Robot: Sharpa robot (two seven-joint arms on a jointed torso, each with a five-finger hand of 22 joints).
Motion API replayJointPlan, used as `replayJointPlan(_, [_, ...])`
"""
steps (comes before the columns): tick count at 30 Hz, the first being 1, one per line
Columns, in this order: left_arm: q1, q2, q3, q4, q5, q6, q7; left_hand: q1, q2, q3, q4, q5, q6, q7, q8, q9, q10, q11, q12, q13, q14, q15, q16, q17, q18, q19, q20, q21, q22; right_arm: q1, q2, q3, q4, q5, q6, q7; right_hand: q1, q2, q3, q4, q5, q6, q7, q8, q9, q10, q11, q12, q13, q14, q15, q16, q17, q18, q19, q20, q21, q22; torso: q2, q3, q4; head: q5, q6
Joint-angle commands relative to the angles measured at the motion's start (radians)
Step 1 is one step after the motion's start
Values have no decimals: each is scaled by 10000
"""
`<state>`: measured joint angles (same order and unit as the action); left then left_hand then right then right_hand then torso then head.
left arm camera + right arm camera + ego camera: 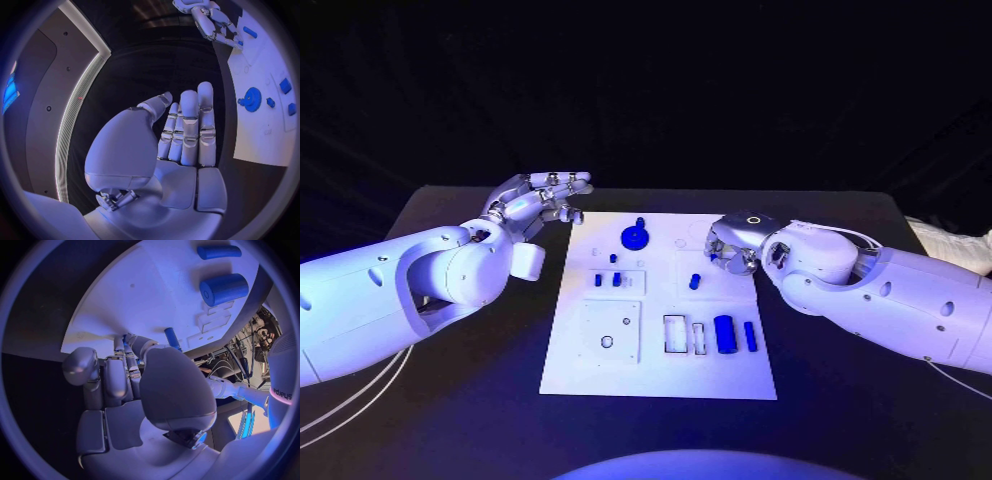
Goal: Assemble the parts on the task board
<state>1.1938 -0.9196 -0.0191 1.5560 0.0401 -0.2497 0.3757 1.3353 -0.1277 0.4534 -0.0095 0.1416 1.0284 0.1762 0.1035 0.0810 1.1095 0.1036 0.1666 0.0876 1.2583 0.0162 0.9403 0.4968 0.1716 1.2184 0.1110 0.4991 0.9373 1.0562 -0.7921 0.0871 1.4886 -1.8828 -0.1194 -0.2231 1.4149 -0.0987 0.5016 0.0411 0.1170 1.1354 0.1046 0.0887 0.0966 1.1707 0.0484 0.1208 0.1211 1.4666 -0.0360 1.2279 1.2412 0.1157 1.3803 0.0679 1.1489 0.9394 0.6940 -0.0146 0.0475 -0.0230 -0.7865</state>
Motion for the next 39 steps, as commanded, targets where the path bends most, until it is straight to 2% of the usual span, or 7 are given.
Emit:
replayJointPlan(1, [2,15,4,19,-2,174,41,9,74,-53,-5,47,-83,1,-19,-9,-59,18,69,1,-48,-7,-32,-16,109,-25,33,-35,-9,-88,25,-52,-48,-348,-21,-138,159,151,119,-168,-70,140,-3,72,62,208,-53,9,9,561,-32,62,12,5,23,-30,63,53,-4,-4,-11,-11,-10])
replayJointPlan(10, [2,28,3,9,-23,155,26,44,96,-56,-22,53,-80,2,-13,-12,-79,20,83,0,-52,-6,-30,-20,110,-15,34,-49,-24,-95,-50,-44,144,-92,-1006,-222,125,145,367,-345,-128,213,22,74,102,391,-37,-46,-61,570,18,130,34,-12,54,2,134,138,-12,3,6,-22,-19])
replayJointPlan(16, [1,39,3,4,-45,74,-11,66,117,-55,-31,56,-75,3,-7,-13,-90,21,96,0,-53,-5,-27,-24,110,-8,34,-58,-35,-60,-242,13,445,241,-1376,-335,59,101,420,-383,-135,222,49,64,112,425,-12,-83,-90,571,29,144,32,-14,65,13,159,167,-18,-10,-8,-42,-24])
replayJointPlan(26, [1,45,3,1,-55,56,-35,67,117,-55,-31,56,-75,3,-7,-13,-90,21,96,0,-53,-5,-27,-24,110,-8,34,-58,-35,-22,-577,166,946,484,-1521,-452,-78,32,435,-394,-191,235,69,49,127,448,6,-142,-134,570,31,175,39,-15,78,20,186,194,-9,0,-29,-48,-14])
replayJointPlan(30, [1,42,3,-2,-56,58,-40,74,117,-59,-37,55,-79,5,-7,-15,-99,23,100,0,-54,-5,-26,-25,110,-4,34,-62,-40,-19,-692,202,1295,590,-1546,-454,-124,26,435,-389,-229,250,72,50,135,468,9,-156,-146,568,33,176,32,-15,80,23,194,203,-5,-1,-8,-43,-25])
replayJointPlan(35, [-1,59,3,-8,-56,65,-43,74,117,-59,-37,55,-79,5,-7,-15,-99,23,100,0,-54,-5,-26,-25,110,-4,34,-62,-40,-50,-661,222,1969,734,-1616,-387,-131,27,436,-389,-236,253,74,50,136,473,11,-157,-148,568,34,185,40,-15,80,23,194,202,-1,0,19,66,-45])
replayJointPlan(39, [-4,94,3,-13,-57,84,-45,74,117,-59,-37,55,-79,5,-7,-15,-99,23,100,0,-54,-5,-26,-25,110,-4,34,-62,-40,-132,-451,224,2465,653,-1568,-320,-134,27,438,-391,-237,255,77,50,137,477,12,-159,-150,567,34,177,31,-12,76,23,186,189,-9,-12,23,276,-28])
